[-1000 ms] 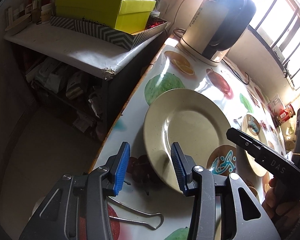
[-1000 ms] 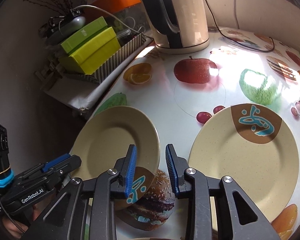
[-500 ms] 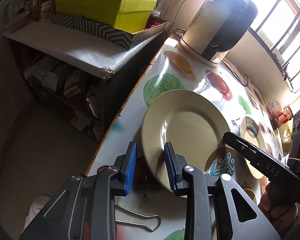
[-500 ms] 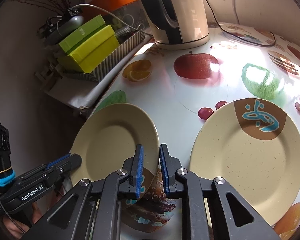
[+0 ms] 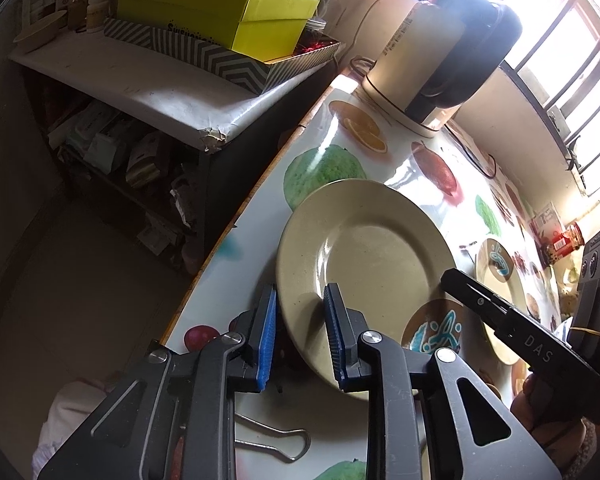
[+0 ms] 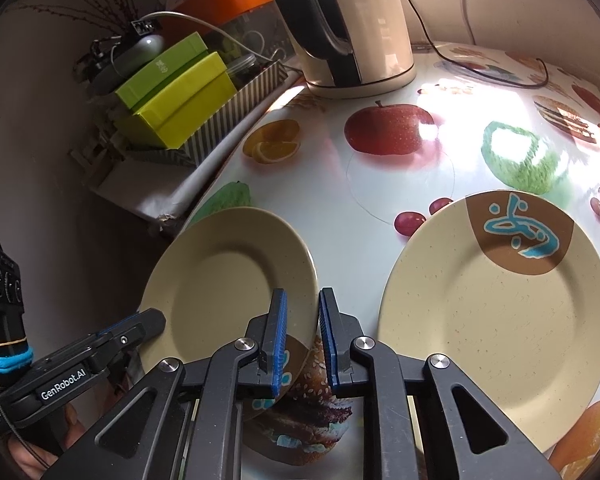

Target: Organize plates and bowls

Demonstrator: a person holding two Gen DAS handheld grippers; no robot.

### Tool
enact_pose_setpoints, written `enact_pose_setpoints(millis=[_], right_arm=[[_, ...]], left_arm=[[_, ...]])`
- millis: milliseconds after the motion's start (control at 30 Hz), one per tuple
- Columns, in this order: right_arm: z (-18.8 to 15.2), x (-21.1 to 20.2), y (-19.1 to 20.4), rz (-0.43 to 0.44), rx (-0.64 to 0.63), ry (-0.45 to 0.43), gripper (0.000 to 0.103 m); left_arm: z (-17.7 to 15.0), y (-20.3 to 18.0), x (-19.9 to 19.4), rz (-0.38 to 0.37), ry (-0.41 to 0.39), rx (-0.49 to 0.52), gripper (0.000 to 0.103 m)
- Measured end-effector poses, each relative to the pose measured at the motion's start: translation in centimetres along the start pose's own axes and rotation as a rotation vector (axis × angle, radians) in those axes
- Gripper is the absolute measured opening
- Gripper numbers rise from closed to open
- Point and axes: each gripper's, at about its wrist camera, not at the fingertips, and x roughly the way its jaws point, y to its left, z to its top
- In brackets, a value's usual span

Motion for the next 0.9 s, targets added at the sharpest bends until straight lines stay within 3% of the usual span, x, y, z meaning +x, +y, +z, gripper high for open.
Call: enact_pose_setpoints(millis=[900], right_arm=[[-2.0,-4.9,0.4,0.007,0.005,-0.050,0.016]], left_arm=[[-2.1,-2.0,-4.0,-0.017,-0.048,0.044,0.023]])
